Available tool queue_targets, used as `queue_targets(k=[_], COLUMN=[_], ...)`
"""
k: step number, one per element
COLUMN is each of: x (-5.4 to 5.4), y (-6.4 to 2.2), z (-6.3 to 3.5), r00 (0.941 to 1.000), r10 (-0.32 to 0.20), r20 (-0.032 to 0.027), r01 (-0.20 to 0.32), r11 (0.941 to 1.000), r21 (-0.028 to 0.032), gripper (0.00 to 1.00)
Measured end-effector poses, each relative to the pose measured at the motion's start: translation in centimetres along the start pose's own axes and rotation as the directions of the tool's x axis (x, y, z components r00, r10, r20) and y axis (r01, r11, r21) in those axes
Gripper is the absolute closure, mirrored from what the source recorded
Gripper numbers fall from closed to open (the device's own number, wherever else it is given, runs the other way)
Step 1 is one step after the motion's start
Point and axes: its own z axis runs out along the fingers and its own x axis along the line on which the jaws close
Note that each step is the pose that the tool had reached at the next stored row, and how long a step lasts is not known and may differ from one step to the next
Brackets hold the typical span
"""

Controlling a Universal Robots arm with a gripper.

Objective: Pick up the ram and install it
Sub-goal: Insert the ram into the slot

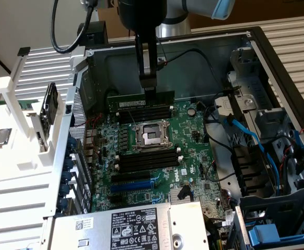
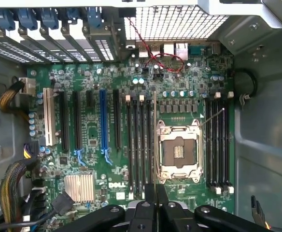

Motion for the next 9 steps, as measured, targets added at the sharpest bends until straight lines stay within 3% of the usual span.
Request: queue_targets(k=[9], x=[0.0], y=[0.01], z=[1.81], r00=[1.0], r10=[0.0], r20=[-0.0003], r01=[0.0], r11=[1.0], r21=[0.0001], gripper=[0.88])
